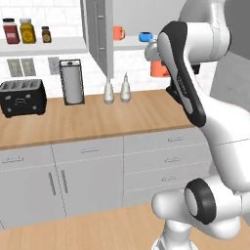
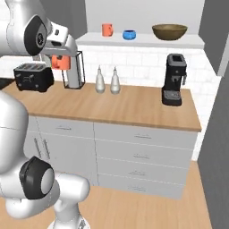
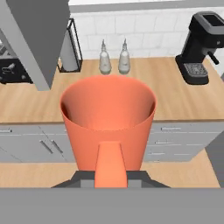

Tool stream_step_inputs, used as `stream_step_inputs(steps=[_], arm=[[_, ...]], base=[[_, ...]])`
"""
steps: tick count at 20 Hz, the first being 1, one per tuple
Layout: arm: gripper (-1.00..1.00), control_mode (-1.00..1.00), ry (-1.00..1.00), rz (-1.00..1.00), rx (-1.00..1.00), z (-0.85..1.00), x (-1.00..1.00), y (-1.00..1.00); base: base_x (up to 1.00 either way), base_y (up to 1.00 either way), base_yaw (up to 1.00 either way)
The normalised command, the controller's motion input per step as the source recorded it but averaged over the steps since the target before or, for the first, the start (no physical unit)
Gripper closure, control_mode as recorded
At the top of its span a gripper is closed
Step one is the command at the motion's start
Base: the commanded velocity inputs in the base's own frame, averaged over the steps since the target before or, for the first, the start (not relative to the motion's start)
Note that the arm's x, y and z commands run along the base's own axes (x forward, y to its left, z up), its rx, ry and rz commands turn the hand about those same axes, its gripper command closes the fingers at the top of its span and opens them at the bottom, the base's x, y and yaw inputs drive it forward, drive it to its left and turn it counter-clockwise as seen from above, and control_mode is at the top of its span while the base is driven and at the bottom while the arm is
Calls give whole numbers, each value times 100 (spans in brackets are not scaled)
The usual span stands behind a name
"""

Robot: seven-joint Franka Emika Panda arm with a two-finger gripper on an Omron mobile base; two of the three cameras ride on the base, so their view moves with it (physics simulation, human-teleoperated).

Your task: Gather all objects into one cabinet and sort the glasses and bowls to opposite sides.

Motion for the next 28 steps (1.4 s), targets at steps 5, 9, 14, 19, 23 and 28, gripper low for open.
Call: stream_step_inputs(steps=[5,9,14,19,23,28], arm=[[100,100,0,0,0,0,0,0],[100,100,0,0,0,0,0,0],[100,100,0,0,0,0,0,0],[100,100,0,0,0,0,0,0],[100,100,0,0,0,0,0,0],[100,100,0,0,0,0,0,0]], base=[[94,-36,-5],[82,-9,-6],[55,-2,-5],[44,-23,-4],[95,-18,-9],[91,-11,-8]])
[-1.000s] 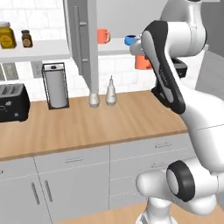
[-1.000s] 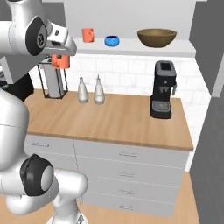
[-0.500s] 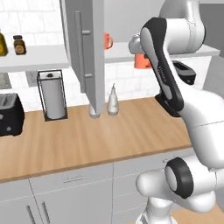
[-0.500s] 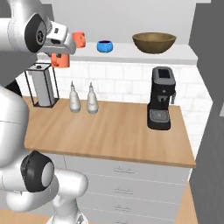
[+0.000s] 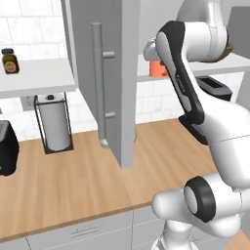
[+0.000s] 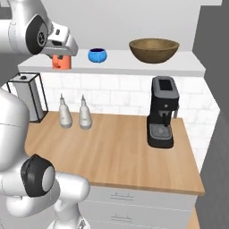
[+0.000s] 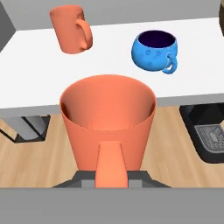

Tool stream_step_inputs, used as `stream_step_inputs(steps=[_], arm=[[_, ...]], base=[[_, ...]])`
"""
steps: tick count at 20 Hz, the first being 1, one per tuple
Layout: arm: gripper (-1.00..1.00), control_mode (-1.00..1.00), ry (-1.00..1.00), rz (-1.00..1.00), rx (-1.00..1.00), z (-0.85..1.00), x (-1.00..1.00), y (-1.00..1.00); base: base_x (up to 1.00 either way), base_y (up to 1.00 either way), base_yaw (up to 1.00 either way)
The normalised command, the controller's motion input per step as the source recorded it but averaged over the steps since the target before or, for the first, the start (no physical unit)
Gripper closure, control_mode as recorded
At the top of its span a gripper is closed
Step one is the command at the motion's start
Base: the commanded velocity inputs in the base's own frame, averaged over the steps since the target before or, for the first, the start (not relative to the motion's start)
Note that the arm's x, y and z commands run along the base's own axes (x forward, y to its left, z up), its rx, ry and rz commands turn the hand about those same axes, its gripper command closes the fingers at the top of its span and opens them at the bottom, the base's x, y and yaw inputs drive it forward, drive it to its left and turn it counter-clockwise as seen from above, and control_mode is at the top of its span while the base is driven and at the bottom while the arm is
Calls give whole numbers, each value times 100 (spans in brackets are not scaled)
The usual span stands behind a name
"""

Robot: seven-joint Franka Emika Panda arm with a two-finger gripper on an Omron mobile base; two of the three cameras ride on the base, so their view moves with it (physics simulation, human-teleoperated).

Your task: Gather all objects into one cabinet and sort the glasses and bowls to opposite sides.

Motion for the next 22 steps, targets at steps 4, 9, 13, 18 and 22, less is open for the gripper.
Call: stream_step_inputs(steps=[4,9,13,18,22], arm=[[100,100,0,0,0,0,0,0],[100,100,0,0,0,0,0,0],[100,100,0,0,0,0,0,0],[100,-100,-4,0,0,0,17,0],[100,-100,-16,0,0,0,60,0]], base=[[61,0,-4],[69,0,-3],[40,0,-1],[12,0,0],[0,0,0]])
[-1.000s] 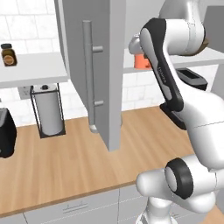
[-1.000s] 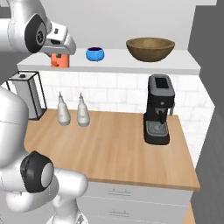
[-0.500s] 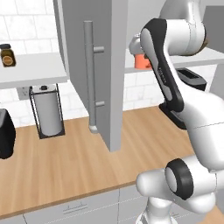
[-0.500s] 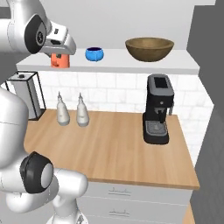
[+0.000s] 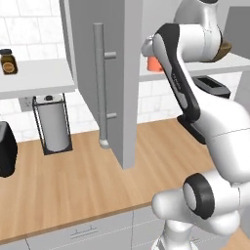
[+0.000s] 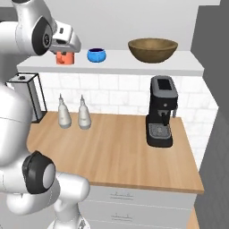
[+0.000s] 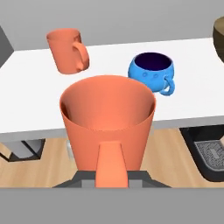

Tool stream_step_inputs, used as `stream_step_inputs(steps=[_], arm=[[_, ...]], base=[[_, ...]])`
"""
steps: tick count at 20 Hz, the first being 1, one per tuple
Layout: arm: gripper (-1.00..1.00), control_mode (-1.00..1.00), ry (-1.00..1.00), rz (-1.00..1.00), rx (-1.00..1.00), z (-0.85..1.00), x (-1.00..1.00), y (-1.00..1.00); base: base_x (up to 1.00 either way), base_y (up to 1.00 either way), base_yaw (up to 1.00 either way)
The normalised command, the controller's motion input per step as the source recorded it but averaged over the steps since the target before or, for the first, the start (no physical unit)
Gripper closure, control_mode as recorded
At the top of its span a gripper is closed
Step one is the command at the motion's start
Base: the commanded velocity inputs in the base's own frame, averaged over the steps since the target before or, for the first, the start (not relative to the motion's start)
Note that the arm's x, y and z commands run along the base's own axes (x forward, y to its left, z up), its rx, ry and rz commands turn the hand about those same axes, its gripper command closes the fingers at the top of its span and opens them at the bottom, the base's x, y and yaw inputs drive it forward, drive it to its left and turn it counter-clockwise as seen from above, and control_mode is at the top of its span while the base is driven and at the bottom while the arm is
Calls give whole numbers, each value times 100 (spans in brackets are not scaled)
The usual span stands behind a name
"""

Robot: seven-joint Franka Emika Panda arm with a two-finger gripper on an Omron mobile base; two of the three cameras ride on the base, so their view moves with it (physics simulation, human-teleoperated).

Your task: Gather all objects into one cabinet and sort the glasses and bowls to opposite sides.

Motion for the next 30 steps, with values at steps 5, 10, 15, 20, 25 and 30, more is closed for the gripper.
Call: stream_step_inputs(steps=[5,10,15,20,25,30], arm=[[100,-100,-8,0,0,-7,32,10],[100,-100,-4,0,0,-27,8,3],[100,-100,-5,0,0,1,27,-10],[100,-100,-3,-1,3,13,45,-15],[100,-100,0,-1,2,2,35,-1],[100,-100,0,0,0,-2,9,0]], base=[[0,0,0],[0,0,0],[0,0,0],[0,0,0],[0,0,0],[0,0,0]])
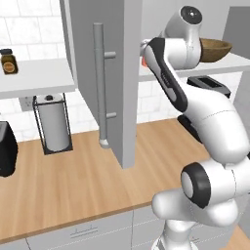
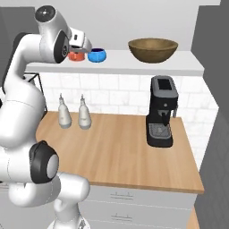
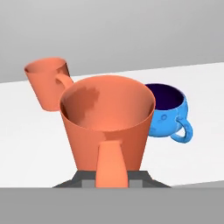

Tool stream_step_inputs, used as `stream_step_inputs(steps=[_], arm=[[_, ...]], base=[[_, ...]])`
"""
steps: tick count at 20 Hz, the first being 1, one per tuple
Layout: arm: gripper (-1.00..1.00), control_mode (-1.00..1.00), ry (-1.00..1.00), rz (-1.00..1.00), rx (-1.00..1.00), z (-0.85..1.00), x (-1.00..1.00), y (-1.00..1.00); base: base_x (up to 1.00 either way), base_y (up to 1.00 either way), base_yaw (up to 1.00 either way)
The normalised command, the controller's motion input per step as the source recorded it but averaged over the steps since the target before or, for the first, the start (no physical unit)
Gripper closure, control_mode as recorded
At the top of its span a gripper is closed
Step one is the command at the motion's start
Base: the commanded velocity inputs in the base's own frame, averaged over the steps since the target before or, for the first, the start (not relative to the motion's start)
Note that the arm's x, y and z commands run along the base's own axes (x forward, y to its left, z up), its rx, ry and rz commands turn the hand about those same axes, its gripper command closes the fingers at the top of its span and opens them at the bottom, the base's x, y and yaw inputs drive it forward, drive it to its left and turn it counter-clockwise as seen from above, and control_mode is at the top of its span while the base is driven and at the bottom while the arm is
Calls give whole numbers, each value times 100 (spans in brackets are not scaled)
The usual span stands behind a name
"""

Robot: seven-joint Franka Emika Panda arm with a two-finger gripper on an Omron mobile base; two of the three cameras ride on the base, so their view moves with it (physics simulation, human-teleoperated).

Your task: Gather all objects into one cabinet and sort the glasses and bowls to opposite sides.

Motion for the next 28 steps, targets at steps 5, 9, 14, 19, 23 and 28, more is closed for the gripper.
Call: stream_step_inputs(steps=[5,9,14,19,23,28], arm=[[100,-100,0,0,0,-24,3,4],[100,-100,0,0,0,-19,7,5],[100,-100,0,-2,0,0,49,0],[100,-100,0,-1,0,0,58,12],[100,-100,0,0,0,0,33,27],[-100,-100,0,0,0,0,20,7]], base=[[0,0,0],[0,0,0],[0,0,0],[0,0,0],[0,0,0],[0,0,0]])
